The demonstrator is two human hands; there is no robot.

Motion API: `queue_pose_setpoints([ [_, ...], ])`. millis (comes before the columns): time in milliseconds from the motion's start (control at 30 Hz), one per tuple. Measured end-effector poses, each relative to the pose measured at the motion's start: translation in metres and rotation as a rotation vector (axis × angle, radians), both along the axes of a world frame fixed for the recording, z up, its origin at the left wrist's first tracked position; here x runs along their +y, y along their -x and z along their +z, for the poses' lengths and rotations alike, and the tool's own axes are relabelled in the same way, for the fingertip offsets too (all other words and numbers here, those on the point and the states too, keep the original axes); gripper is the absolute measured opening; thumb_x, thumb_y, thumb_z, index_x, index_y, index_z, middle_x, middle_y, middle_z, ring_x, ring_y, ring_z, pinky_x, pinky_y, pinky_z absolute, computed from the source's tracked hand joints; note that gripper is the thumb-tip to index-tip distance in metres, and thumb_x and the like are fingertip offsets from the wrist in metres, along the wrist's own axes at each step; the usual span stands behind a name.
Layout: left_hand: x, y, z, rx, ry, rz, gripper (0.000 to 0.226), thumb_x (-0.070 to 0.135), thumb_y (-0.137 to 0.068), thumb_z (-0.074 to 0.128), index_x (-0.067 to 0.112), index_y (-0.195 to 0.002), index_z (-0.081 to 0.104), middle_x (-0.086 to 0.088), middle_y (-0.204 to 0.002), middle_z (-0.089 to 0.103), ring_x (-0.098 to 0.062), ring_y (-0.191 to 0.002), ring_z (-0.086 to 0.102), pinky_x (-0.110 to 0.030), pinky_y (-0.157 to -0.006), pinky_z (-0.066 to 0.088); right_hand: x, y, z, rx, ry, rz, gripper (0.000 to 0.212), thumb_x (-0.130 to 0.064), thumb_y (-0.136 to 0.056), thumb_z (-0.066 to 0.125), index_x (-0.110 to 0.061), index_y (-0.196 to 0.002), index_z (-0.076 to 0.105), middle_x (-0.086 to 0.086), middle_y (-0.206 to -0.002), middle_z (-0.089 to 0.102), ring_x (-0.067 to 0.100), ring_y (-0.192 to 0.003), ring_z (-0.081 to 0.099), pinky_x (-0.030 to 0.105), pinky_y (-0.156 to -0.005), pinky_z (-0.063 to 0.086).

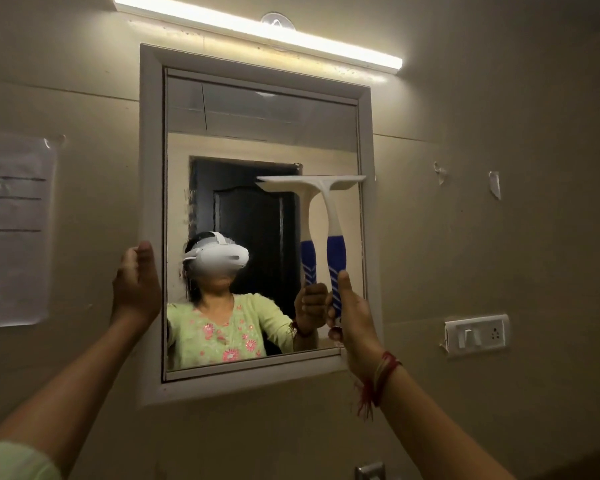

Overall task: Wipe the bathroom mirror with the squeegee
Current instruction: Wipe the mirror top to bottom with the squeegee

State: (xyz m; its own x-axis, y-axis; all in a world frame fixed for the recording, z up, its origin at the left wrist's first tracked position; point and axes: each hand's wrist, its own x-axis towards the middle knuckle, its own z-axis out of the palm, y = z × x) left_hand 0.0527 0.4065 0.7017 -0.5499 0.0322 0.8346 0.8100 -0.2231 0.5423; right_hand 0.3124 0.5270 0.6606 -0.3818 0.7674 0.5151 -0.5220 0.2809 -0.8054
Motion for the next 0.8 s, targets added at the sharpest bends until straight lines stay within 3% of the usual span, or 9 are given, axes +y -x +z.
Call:
queue_pose_setpoints([
  [167, 0.001, 0.001, -0.001, 0.009, 0.01, 0.001, 0.049, 0.042, -0.097, 0.022, 0.0, -0.096, 0.048, -0.024, -0.086, 0.052, -0.033, -0.084, 0.05, -0.036, -0.07, 0.03, 0.001, 0.005, -0.046, -0.092, 0.019, -0.143, 0.051, -0.066, -0.072, 0.04, -0.017, -0.066, 0.053, -0.008, -0.047, 0.047, 0.003, -0.036, 0.04, 0.015, -0.034, 0.031],
  [333, 0.003, 0.004, -0.001, 0.0, 0.017, 0.002, 0.049, 0.044, -0.096, 0.02, 0.003, -0.09, 0.046, -0.014, -0.074, 0.046, -0.026, -0.074, 0.044, -0.035, -0.066, 0.028, 0.002, 0.001, -0.054, -0.07, 0.026, -0.183, 0.045, -0.052, -0.088, 0.039, -0.016, -0.065, 0.053, -0.007, -0.048, 0.047, 0.0, -0.035, 0.039, 0.013, -0.035, 0.032],
  [467, 0.003, 0.004, -0.001, -0.001, 0.013, 0.009, 0.046, 0.044, -0.096, 0.021, 0.005, -0.088, 0.045, -0.015, -0.075, 0.045, -0.026, -0.073, 0.043, -0.034, -0.067, 0.028, 0.002, 0.003, -0.031, -0.031, 0.007, -0.153, 0.043, -0.05, -0.088, 0.04, -0.015, -0.066, 0.052, -0.008, -0.041, 0.047, -0.001, -0.033, 0.041, 0.012, -0.034, 0.034],
  [633, 0.002, 0.003, -0.001, -0.002, 0.017, -0.005, 0.041, 0.042, -0.097, 0.022, 0.009, -0.089, 0.044, -0.015, -0.079, 0.047, -0.025, -0.076, 0.043, -0.034, -0.069, 0.028, -0.004, 0.006, -0.073, -0.1, 0.048, -0.161, 0.05, -0.063, -0.075, 0.038, -0.016, -0.066, 0.053, -0.008, -0.047, 0.047, 0.003, -0.037, 0.039, 0.015, -0.035, 0.031],
  [800, 0.004, 0.005, -0.002, -0.01, 0.022, -0.009, 0.043, 0.045, -0.096, 0.021, 0.01, -0.09, 0.045, -0.014, -0.08, 0.048, -0.024, -0.077, 0.044, -0.034, -0.069, 0.03, -0.009, 0.007, -0.077, -0.125, 0.071, -0.154, 0.051, -0.063, -0.078, 0.037, -0.016, -0.065, 0.052, -0.005, -0.05, 0.045, 0.005, -0.039, 0.038, 0.016, -0.035, 0.03],
])
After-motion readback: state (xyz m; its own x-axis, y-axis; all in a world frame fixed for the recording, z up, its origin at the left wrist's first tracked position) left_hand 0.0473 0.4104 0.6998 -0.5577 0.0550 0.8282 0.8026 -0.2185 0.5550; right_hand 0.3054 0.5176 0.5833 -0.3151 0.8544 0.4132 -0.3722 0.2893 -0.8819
